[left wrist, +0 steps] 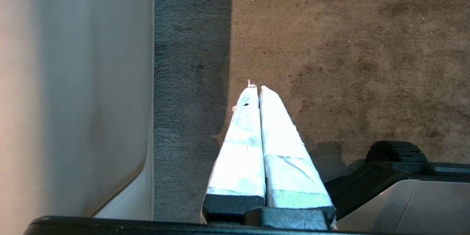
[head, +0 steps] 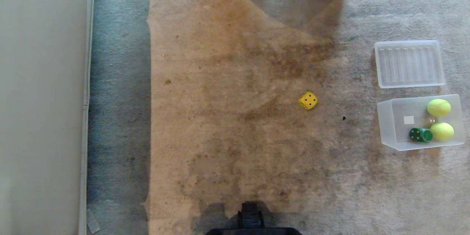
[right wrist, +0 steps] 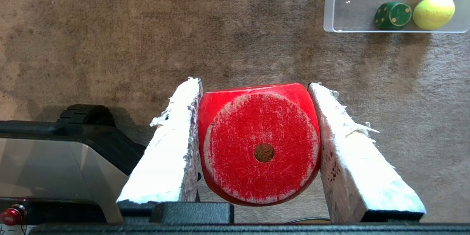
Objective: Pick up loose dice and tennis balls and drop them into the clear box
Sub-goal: Put the toys in the box
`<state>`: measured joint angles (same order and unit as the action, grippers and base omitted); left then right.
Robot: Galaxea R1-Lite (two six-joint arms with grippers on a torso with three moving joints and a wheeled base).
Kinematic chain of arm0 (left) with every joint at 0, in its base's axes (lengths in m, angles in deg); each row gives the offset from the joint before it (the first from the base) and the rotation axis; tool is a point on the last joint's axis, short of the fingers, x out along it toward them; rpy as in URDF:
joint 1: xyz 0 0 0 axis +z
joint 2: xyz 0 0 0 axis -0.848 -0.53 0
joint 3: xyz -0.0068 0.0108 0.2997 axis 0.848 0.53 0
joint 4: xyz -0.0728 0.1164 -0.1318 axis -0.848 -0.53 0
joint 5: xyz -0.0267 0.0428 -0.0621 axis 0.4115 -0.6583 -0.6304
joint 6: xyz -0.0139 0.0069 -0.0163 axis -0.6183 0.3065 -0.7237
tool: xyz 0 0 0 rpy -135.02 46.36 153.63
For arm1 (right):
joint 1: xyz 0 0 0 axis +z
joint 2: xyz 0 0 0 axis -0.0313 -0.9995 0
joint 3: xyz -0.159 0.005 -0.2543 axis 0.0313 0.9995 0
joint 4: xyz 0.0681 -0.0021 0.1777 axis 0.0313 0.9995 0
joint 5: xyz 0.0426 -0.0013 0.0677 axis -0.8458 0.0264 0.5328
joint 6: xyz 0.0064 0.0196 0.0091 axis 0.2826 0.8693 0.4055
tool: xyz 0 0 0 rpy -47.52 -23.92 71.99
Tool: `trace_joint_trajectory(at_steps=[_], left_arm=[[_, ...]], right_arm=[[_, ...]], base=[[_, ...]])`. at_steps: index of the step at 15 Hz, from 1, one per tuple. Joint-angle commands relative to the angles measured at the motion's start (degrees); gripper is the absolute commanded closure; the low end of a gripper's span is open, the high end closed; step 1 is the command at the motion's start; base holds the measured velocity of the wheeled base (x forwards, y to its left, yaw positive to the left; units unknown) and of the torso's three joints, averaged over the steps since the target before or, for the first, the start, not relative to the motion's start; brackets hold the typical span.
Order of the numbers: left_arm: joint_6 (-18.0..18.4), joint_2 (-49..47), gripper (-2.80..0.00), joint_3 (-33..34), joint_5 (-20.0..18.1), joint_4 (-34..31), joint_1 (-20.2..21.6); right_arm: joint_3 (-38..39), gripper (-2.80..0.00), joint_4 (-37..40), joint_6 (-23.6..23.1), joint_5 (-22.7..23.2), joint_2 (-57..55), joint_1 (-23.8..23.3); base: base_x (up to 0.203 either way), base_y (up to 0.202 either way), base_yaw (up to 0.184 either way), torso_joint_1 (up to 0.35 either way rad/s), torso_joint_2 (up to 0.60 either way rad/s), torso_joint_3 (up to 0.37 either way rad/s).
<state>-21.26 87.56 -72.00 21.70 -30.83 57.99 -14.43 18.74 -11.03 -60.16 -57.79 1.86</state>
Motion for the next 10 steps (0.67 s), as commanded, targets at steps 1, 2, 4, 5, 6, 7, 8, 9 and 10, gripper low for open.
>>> trace_joint_trajectory(at_steps=[1, 2, 4, 5, 6, 7, 8, 9, 10], left_arm=[[-0.05, 0.00, 0.00, 0.00, 0.04, 0.00, 0.00], [-0.05, 0.00, 0.00, 0.00, 0.04, 0.00, 0.00], [-0.05, 0.00, 0.00, 0.00, 0.04, 0.00, 0.00], [-0.05, 0.00, 0.00, 0.00, 0.04, 0.00, 0.00], [-0.05, 0.00, 0.00, 0.00, 0.04, 0.00, 0.00], [-0.05, 0.00, 0.00, 0.00, 0.04, 0.00, 0.00], [-0.05, 0.00, 0.00, 0.00, 0.04, 0.00, 0.00], [-0.05, 0.00, 0.00, 0.00, 0.04, 0.00, -0.08], [-0.05, 0.00, 0.00, 0.00, 0.04, 0.00, 0.00]], right_arm=[[0.01, 0.00, 0.07, -0.10, 0.02, -0.09, 0.01], [-0.02, 0.00, 0.07, -0.10, 0.02, -0.09, 0.01], [0.01, 0.00, 0.07, -0.10, 0.02, -0.09, 0.01], [0.01, 0.00, 0.07, -0.10, 0.02, -0.09, 0.01], [0.01, 0.00, 0.07, -0.10, 0.02, -0.09, 0.01], [-0.02, 0.00, 0.07, -0.10, 0.02, -0.09, 0.01], [0.01, 0.00, 0.07, -0.19, 0.02, -0.09, 0.01], [-0.08, 0.00, 0.07, -0.19, 0.02, -0.09, 0.01], [-0.08, 0.00, 0.07, -0.19, 0.02, -0.09, 0.01]], base=[[0.000, 0.000, 0.000, 0.000, 0.00, 0.000], [0.000, 0.000, 0.000, 0.000, 0.00, 0.000], [0.000, 0.000, 0.000, 0.000, 0.00, 0.000], [0.000, 0.000, 0.000, 0.000, 0.00, 0.000], [0.000, 0.000, 0.000, 0.000, 0.00, 0.000], [0.000, 0.000, 0.000, 0.000, 0.00, 0.000], [0.000, 0.000, 0.000, 0.000, 0.00, 0.000], [0.000, 0.000, 0.000, 0.000, 0.00, 0.000], [0.000, 0.000, 0.000, 0.000, 0.00, 0.000]])
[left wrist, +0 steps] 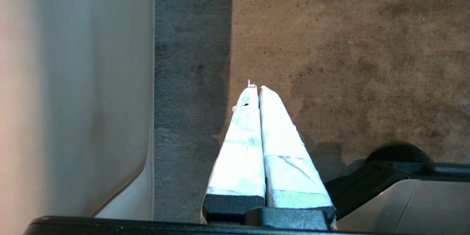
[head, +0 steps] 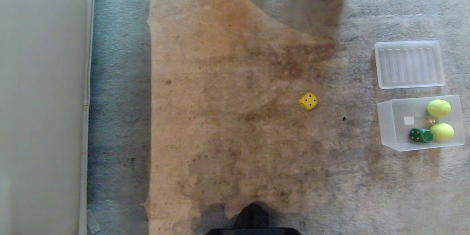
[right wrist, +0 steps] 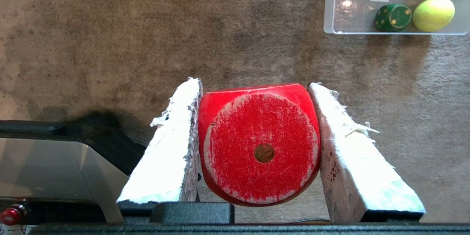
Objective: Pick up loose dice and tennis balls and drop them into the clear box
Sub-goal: Put the toys in the box
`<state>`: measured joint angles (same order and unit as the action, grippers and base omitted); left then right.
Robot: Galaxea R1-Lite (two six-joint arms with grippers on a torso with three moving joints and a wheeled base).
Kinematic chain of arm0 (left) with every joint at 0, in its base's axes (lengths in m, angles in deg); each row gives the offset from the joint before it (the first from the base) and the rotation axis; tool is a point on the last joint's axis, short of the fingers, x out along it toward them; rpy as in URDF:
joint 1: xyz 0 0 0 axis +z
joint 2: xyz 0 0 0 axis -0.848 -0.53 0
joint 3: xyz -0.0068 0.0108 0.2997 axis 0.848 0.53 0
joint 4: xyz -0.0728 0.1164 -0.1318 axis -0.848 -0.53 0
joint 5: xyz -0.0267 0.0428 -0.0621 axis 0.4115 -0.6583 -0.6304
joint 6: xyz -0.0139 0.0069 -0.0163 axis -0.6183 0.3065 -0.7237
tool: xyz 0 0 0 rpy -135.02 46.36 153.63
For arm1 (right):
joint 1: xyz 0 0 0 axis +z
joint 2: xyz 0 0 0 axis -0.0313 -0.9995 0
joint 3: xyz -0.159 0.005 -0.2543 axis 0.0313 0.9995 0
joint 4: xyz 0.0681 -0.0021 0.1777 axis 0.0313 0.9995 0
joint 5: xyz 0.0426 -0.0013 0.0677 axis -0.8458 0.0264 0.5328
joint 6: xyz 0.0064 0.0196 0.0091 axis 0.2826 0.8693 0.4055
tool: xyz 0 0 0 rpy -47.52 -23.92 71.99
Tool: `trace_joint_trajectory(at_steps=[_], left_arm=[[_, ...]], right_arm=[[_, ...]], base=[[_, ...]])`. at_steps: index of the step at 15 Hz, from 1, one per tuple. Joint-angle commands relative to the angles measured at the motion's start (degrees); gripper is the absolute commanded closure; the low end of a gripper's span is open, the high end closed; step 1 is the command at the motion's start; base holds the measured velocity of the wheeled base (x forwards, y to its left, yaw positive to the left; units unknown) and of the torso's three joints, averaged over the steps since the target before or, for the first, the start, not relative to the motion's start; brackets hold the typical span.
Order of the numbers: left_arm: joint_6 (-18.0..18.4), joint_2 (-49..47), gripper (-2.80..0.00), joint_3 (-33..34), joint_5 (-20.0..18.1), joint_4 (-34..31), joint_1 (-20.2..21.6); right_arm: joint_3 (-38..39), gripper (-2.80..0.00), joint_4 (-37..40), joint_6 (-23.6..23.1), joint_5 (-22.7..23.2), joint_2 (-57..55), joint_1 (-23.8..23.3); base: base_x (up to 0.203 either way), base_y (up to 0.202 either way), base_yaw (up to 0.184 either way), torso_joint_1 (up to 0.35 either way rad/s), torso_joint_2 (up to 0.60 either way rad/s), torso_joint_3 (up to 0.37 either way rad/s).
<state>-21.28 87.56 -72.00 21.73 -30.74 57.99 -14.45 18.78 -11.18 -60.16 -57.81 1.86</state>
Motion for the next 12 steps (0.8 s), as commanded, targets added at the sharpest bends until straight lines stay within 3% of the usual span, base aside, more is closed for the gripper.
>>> trace_joint_trajectory(at_steps=[1, 4, 12], left_arm=[[-0.02, 0.00, 0.00, 0.00, 0.02, -0.08, 0.00], [-0.02, 0.00, 0.00, 0.00, 0.02, -0.08, 0.00], [-0.02, 0.00, 0.00, 0.00, 0.02, -0.08, 0.00]], right_arm=[[-0.05, 0.00, 0.04, -0.04, 0.02, -0.07, 0.01], [-0.05, 0.00, 0.04, -0.04, 0.02, -0.07, 0.01], [0.04, 0.00, 0.04, -0.04, 0.02, -0.07, 0.01]], base=[[0.000, 0.000, 0.000, 0.000, 0.00, 0.000], [0.002, 0.004, -0.074, 0.002, 0.00, 0.004], [0.000, 0.012, -0.163, 0.002, 0.00, 0.004]])
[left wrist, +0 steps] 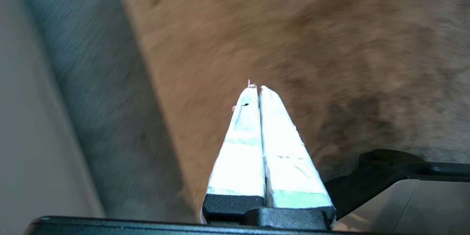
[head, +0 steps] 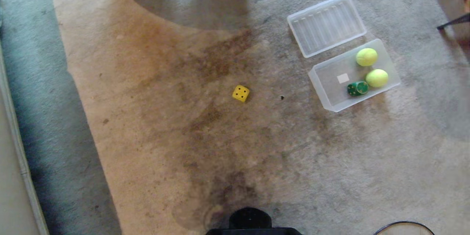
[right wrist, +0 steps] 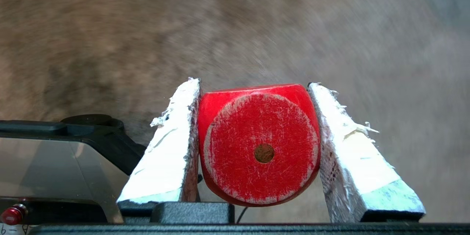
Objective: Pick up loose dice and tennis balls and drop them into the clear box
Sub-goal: Put the toys in the box
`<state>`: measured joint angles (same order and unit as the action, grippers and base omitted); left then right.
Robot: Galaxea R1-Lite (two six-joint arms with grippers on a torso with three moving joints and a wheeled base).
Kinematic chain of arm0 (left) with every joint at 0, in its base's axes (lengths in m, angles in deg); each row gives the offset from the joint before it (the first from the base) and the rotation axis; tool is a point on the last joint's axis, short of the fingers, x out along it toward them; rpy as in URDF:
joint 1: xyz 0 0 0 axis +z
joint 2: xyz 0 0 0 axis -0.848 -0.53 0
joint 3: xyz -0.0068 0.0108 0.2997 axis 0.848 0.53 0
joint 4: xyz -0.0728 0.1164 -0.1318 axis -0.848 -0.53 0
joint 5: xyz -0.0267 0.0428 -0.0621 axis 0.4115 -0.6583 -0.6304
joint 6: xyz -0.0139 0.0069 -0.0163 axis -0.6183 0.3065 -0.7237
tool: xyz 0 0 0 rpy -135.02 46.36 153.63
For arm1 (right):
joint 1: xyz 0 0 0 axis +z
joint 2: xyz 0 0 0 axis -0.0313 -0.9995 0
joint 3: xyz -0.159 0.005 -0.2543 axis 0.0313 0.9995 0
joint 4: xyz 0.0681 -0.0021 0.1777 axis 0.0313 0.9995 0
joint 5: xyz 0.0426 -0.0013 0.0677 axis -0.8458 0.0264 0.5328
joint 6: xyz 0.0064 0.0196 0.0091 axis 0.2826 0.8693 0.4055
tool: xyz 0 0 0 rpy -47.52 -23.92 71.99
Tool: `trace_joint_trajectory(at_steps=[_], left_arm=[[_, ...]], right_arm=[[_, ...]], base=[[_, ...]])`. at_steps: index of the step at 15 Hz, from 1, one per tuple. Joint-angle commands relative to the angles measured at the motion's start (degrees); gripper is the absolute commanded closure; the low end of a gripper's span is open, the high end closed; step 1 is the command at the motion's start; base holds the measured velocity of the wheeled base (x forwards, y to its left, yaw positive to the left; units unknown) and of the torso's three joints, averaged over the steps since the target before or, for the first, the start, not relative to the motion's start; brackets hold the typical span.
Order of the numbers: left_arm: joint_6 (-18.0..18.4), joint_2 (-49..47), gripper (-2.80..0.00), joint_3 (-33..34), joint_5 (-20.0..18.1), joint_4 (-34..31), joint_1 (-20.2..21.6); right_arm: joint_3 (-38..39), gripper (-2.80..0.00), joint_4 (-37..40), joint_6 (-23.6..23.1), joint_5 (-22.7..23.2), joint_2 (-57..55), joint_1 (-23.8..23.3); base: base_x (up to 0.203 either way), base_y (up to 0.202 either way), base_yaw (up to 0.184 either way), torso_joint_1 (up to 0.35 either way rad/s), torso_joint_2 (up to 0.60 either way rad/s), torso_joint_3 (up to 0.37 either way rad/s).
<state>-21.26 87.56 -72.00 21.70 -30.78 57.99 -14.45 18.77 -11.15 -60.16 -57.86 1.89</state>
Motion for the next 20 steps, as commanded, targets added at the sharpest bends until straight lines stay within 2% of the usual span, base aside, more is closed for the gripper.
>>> trace_joint_trajectory(at_steps=[1, 11, 14, 17, 20], left_arm=[[-0.05, 0.00, 0.00, 0.00, 0.04, -0.05, 0.00], [-0.05, 0.00, 0.00, 0.00, 0.04, -0.05, 0.00], [-0.05, 0.00, 0.00, 0.00, 0.04, -0.05, 0.00], [-0.05, 0.00, 0.00, 0.00, 0.04, -0.05, 0.00], [-0.05, 0.00, 0.00, 0.00, 0.04, -0.05, 0.00]], right_arm=[[0.04, 0.00, 0.05, 0.05, 0.02, -0.02, -0.01], [-0.27, 0.00, 0.29, 0.02, -0.17, -0.04, -0.01], [-5.78, 0.00, 5.42, 0.08, -0.01, -2.16, -0.01], [-13.51, 0.00, 8.22, 3.34, 0.58, -15.15, 0.16], [-18.62, 0.00, 3.43, 8.39, 1.23, -35.00, 0.27]], base=[[-0.004, 0.009, -0.142, -0.002, 0.00, 0.002], [0.000, 0.001, -0.014, 0.000, 0.00, 0.000], [0.000, 0.000, 0.000, 0.000, 0.00, 0.000], [0.000, 0.000, 0.000, 0.000, 0.00, 0.000], [0.000, 0.000, 0.000, 0.000, 0.00, 0.000]])
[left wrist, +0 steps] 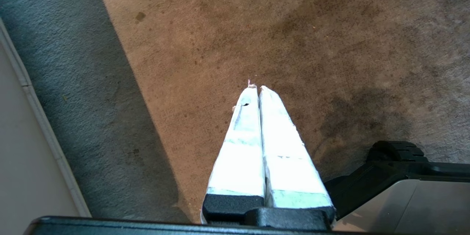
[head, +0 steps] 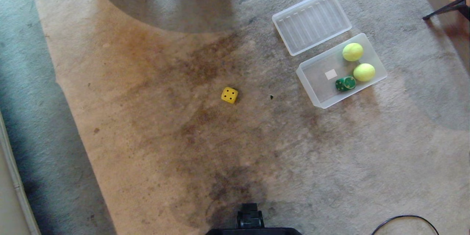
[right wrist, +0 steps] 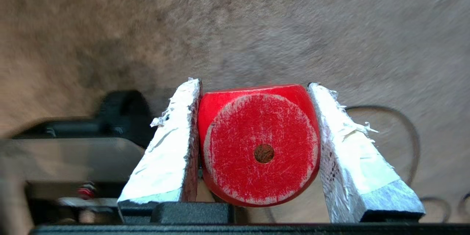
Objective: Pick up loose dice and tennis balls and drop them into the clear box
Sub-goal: Put the toys in the box
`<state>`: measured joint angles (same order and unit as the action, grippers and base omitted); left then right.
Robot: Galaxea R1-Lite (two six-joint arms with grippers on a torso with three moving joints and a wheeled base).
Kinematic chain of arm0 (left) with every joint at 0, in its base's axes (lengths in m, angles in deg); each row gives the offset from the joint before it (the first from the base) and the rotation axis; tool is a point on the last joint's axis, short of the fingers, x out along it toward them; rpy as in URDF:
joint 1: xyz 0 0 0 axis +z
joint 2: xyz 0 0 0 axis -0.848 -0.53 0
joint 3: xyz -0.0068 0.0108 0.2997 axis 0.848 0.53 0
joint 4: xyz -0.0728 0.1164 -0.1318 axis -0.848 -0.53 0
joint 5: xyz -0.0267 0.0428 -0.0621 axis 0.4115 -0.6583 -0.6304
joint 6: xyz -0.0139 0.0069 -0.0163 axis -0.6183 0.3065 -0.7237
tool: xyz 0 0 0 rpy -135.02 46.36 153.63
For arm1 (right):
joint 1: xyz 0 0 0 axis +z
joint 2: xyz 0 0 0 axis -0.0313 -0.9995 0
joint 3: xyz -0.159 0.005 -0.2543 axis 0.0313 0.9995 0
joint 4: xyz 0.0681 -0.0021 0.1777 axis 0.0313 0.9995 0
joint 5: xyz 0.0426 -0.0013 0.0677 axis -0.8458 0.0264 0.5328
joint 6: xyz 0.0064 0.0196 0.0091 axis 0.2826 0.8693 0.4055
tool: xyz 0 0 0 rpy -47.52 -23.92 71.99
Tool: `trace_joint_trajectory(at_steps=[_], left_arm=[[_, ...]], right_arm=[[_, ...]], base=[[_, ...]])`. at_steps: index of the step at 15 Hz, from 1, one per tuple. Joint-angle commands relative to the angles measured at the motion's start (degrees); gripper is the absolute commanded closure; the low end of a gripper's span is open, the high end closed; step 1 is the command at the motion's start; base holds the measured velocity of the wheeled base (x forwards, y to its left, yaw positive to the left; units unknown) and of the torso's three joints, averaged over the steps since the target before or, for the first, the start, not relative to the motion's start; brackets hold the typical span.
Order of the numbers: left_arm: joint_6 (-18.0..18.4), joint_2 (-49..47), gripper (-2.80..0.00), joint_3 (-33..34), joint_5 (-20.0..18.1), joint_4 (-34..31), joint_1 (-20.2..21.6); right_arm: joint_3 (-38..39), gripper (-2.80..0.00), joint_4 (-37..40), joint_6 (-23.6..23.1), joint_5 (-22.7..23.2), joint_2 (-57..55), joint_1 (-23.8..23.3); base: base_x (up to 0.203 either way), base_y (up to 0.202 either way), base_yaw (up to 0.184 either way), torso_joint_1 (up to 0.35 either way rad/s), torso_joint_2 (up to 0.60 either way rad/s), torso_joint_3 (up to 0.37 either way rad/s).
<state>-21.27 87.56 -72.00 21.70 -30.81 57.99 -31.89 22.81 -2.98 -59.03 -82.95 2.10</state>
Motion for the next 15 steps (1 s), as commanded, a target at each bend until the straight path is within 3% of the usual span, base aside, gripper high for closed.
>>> trace_joint_trajectory(at_steps=[1, 7, 11, 12, 15], left_arm=[[-0.04, 0.00, 0.00, 0.00, 0.04, -0.02, 0.00], [-0.04, 0.00, 0.00, 0.00, 0.04, -0.02, 0.00], [-0.04, 0.00, 0.00, 0.00, 0.04, -0.02, 0.00], [-0.04, 0.00, 0.00, 0.00, 0.04, -0.02, 0.00], [-0.04, 0.00, 0.00, 0.00, 0.04, -0.02, 0.00]], right_arm=[[-2.37, 0.00, -5.45, 1.71, 0.11, -17.74, 0.07], [-8.86, 0.00, -45.38, 5.99, -2.79, -61.14, 0.10], [-16.05, 0.00, -73.44, 4.21, -5.15, -81.48, 0.12], [-17.99, 0.00, -78.51, 3.39, -5.53, -83.53, 0.13], [-18.48, 0.00, -79.49, 2.93, -5.77, -83.92, 0.13]], base=[[0.000, 0.000, 0.000, 0.000, 0.00, 0.000], [0.000, 0.000, 0.000, 0.000, 0.00, 0.000], [0.000, 0.000, 0.000, 0.000, 0.00, 0.000], [0.000, 0.000, 0.000, 0.000, 0.00, 0.000], [0.000, 0.000, 0.000, 0.000, 0.00, 0.000]])
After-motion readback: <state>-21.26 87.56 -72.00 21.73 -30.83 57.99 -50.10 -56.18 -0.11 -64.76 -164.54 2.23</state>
